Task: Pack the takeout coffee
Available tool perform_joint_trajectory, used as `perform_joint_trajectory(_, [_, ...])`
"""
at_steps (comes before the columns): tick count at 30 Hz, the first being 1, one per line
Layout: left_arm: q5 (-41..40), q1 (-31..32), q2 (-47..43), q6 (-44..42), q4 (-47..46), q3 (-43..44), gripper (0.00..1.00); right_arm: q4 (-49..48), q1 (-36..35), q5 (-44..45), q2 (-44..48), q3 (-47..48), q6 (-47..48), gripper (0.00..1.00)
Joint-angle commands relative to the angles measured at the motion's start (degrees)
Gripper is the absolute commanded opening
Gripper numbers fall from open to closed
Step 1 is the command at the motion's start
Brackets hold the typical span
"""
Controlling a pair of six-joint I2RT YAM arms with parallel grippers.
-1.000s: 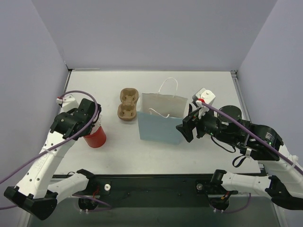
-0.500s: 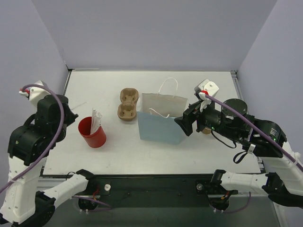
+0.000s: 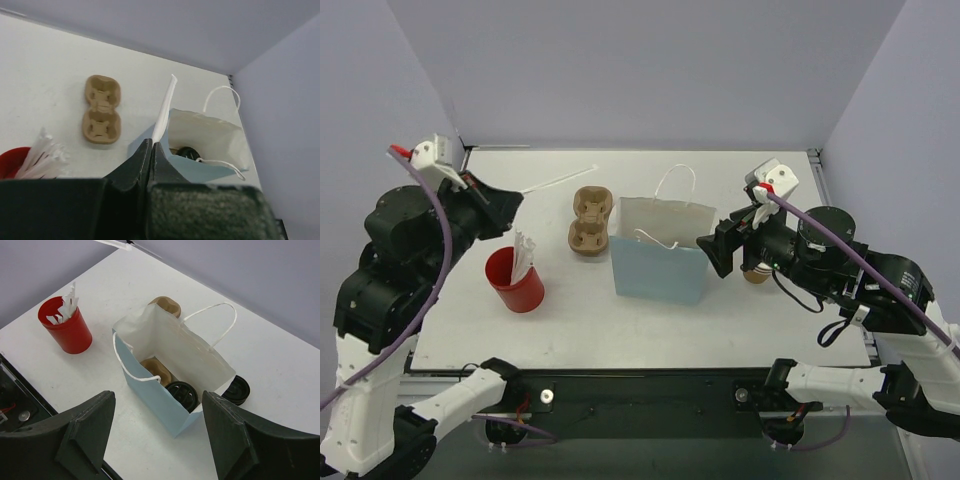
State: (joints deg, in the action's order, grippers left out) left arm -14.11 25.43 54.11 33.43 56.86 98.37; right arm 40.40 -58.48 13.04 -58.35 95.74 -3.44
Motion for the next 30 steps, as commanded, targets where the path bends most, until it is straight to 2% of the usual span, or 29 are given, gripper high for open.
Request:
perform_joint_trajectory(1, [19.09, -0.03, 3.80, -2.05, -14.58, -1.86, 0.00, -1.55, 0.21, 2.61, 1.57, -1.35, -1.74, 0.70])
perform_joint_trajectory(9, [25.70, 0.41, 5.04, -1.44, -16.61, -6.16, 0.00, -1.55, 0.21, 3.31, 2.62, -3.19, -2.36, 0.71])
perform_joint_trajectory(13, [28.52, 0.93, 5.04, -1.96, -14.15, -9.15, 0.00, -1.55, 0.21, 3.31, 2.80, -3.90, -2.71, 0.71])
perform_joint_trajectory(21, [24.40, 2.69, 7.24, -6.53, -8.88, -10.21, 0.00, -1.55, 0.21, 3.05, 3.06, -3.81, -3.32, 0.71])
perform_joint_trajectory(25, [22.89, 4.54, 9.17, -8.29, -10.19, -12.05, 0.00, -1.29, 0.21, 3.40, 3.15, -3.99, -3.50, 0.70])
perform_joint_trajectory(27, [23.33, 5.07, 10.31, -8.64, -11.77, -12.15, 0.08, -1.12, 0.29, 4.54, 3.15, -4.77, -4.20, 0.71])
perform_joint_trajectory(30, [28.06, 5.16, 13.91, -9.52, -13.79, -10.22, 0.23, 0.28, 0.38, 6.30, 2.98, -7.14, -7.27, 0.71])
